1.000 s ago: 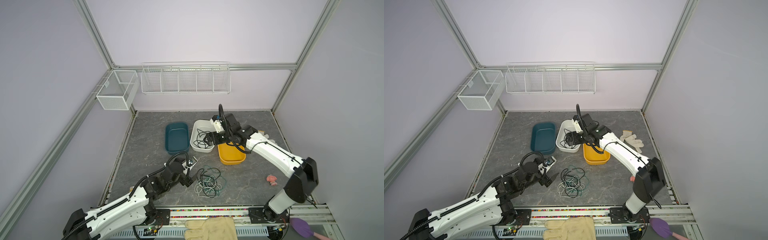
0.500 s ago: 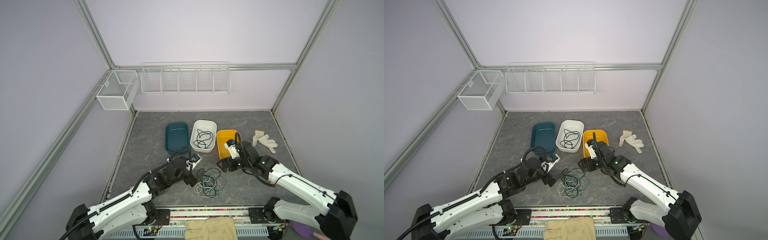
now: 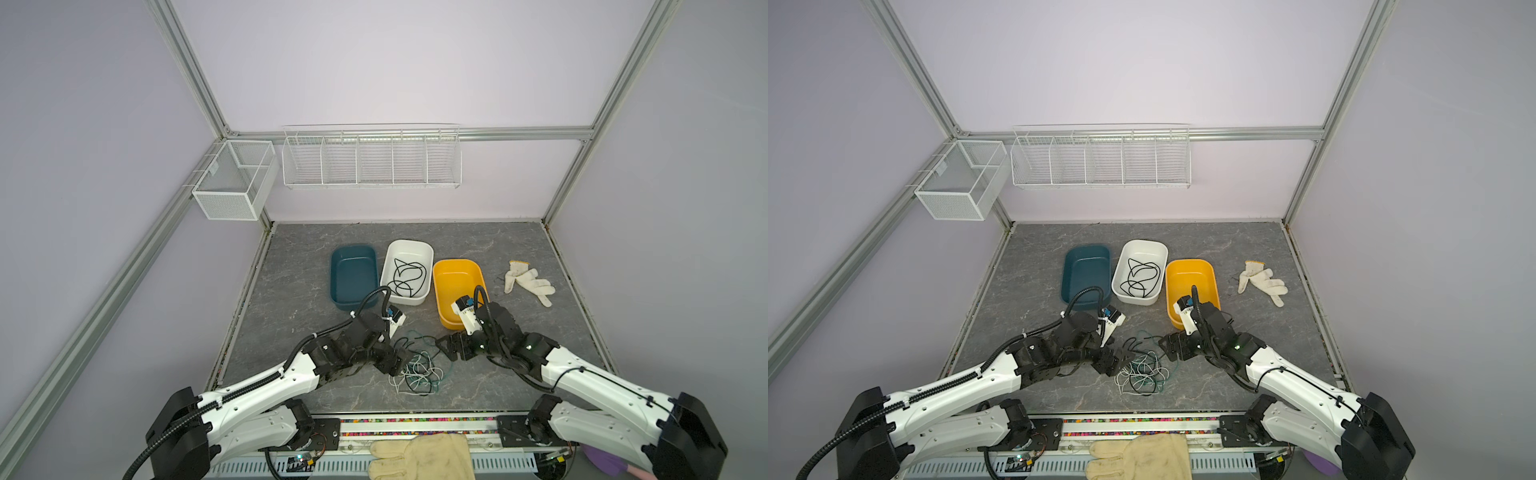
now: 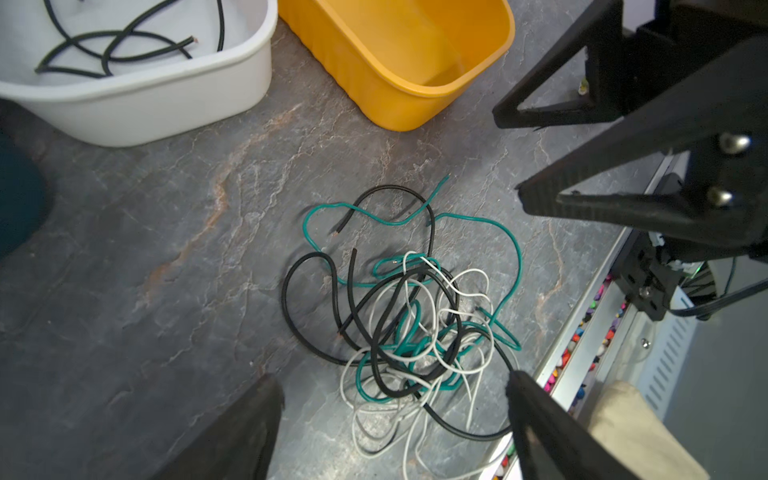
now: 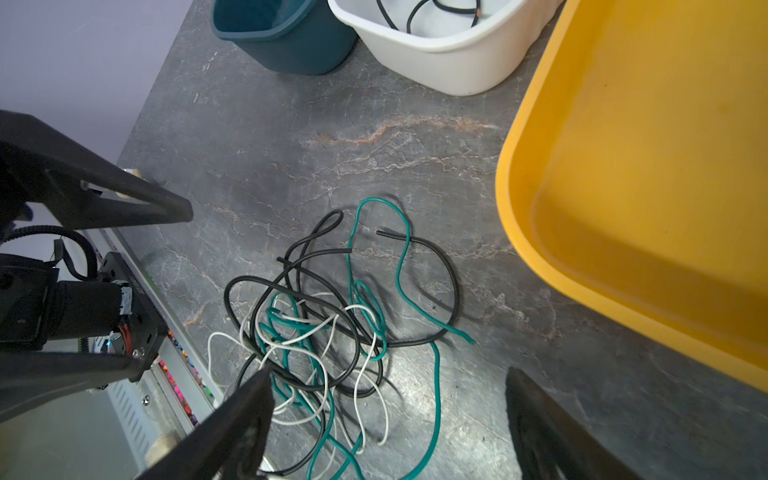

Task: Untangle the cables
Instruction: 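Reach both grippers into the remaining green and white cable tangle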

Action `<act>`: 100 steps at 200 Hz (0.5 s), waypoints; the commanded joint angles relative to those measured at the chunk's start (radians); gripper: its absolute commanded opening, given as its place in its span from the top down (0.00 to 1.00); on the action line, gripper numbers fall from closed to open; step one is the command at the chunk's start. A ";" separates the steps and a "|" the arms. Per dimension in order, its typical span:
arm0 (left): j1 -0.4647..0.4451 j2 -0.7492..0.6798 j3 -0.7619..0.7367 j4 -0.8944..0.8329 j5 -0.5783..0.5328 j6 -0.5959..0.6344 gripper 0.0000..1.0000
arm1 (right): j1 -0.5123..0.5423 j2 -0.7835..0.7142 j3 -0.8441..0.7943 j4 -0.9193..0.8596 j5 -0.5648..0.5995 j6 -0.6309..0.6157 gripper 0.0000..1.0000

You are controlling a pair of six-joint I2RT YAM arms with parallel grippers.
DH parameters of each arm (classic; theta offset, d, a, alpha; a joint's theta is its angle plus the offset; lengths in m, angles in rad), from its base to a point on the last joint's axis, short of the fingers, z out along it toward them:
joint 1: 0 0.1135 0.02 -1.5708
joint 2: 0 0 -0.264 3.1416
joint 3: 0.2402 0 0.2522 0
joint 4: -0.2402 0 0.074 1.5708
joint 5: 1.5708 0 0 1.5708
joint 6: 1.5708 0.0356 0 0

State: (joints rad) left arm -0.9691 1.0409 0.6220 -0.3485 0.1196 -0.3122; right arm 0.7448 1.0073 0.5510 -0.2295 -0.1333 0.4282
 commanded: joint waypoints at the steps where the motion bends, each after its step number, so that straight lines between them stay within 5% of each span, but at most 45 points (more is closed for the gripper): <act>1: -0.005 -0.017 -0.039 0.008 -0.013 -0.124 0.17 | 0.029 -0.039 -0.016 0.048 0.039 0.014 0.12; 100: -0.005 0.074 -0.071 0.100 0.002 -0.227 0.32 | 0.110 -0.011 -0.002 0.068 0.024 -0.029 0.12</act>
State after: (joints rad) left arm -0.9691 1.1049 0.5648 -0.2901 0.1291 -0.4980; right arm 0.8291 0.9936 0.5491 -0.1886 -0.1169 0.4244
